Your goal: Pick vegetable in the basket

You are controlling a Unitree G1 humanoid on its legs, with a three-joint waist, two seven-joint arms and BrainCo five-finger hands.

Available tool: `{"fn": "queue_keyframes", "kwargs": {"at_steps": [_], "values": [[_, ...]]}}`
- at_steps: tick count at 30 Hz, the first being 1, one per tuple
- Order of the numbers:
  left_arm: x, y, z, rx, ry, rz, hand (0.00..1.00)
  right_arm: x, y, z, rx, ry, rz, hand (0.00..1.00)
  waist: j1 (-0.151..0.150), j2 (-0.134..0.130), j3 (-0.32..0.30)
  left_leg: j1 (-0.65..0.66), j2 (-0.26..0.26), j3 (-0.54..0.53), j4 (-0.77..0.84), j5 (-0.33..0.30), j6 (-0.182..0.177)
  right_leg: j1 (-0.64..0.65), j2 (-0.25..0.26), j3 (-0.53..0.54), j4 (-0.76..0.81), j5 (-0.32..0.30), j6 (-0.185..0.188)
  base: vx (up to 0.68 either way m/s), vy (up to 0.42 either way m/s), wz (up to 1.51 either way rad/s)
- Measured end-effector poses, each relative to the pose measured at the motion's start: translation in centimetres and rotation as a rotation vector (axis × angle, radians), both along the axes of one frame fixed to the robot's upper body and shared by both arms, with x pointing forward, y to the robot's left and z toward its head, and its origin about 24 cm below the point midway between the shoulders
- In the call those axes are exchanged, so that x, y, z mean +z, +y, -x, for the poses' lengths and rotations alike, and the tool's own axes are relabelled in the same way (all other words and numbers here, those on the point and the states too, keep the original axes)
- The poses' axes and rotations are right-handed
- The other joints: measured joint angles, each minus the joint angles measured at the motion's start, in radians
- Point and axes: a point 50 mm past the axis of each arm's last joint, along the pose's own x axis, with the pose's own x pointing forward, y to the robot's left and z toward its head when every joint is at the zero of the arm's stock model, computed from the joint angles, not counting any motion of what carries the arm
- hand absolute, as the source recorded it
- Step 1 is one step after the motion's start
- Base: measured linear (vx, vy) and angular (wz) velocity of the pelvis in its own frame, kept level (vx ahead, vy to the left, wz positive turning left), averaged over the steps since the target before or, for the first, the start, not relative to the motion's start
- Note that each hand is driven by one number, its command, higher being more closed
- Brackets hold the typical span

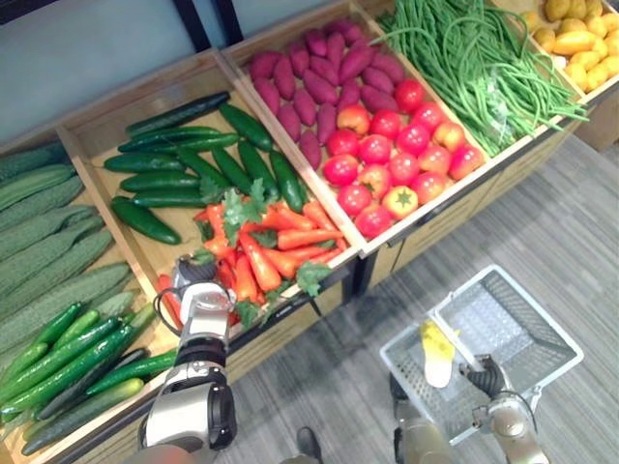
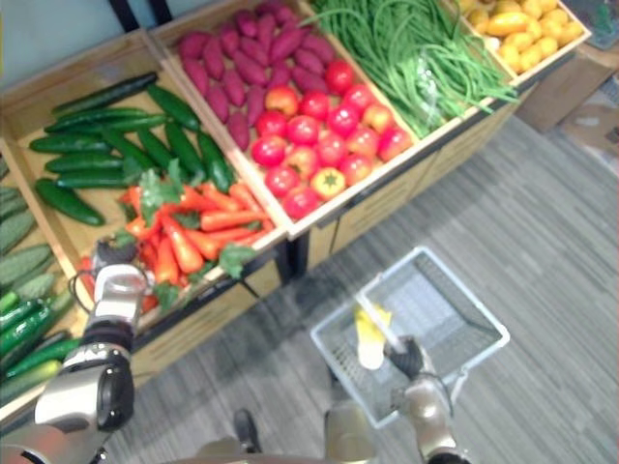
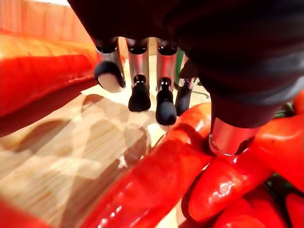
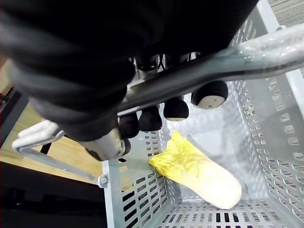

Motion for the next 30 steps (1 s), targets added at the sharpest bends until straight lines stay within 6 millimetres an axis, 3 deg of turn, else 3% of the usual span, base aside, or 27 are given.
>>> {"fn": "queue_keyframes", "kwargs": {"at_steps": [11,26,30], "values": [[0.1,-1.3,0.2,-0.072,-0.028,-0.036,1.00,-0.2,-0.1,0.4,-0.008,0.010,0.000,1.00,0.002,0.002,0.002,0.013,0.002,-0.028,0.003,0.000,0.000,0.029,-0.003,-0.026,0.000,0.000,0.000,-0.01,-0.024,0.06],[4.9,0.0,1.4,-0.090,-0.198,-0.254,1.00,-0.3,-0.7,1.0,-0.032,0.025,-0.012,1.00,0.008,0.011,-0.004,-0.003,0.007,-0.054,0.036,-0.001,0.000,0.042,-0.006,-0.043,0.001,0.000,-0.001,-0.02,-0.031,0.04],[5.3,0.1,1.7,-0.090,-0.208,-0.291,1.00,-0.3,-0.8,1.1,-0.034,0.028,-0.014,1.00,0.014,0.012,-0.004,-0.003,0.010,-0.055,0.040,-0.001,0.000,0.043,-0.004,-0.043,0.001,0.000,-0.001,-0.03,-0.036,0.00]]}}
